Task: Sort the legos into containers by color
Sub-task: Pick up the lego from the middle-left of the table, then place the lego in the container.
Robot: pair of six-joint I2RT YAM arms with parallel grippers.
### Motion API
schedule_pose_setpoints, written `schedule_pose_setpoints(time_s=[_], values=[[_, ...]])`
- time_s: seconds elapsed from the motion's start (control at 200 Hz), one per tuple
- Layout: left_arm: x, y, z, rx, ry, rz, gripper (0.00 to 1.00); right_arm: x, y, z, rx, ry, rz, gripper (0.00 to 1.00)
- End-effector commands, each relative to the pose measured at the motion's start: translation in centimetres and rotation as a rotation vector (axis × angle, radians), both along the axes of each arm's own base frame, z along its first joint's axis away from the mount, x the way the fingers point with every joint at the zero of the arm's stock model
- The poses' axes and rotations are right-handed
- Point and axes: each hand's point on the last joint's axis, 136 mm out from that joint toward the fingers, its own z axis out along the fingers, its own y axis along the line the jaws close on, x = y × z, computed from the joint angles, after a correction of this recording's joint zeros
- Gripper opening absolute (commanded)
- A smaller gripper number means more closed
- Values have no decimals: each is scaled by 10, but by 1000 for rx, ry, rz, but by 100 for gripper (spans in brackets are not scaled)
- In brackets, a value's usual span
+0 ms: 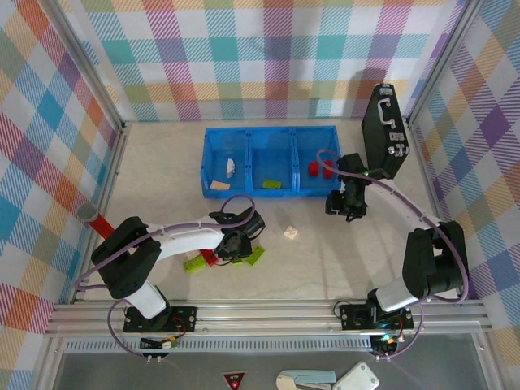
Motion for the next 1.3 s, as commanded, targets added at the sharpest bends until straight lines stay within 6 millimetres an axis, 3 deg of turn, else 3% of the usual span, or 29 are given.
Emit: schedule_pose_setpoints(time_s=[0.0,0.58,1.065,1.295], values=[[3,-1,15,49,-23,-69,33,-10,-2,5,-8,8,-9,55],[67,-21,91,-43,-121,-159,33,-33,-18,24,-44,-5,-58,55],[146,-74,122,-124,-179,-214,33,-53,-30,42,-71,-22,-84,55],[191,-101,122,-208,-210,-224,34,-61,-34,49,-73,-31,-99,55]])
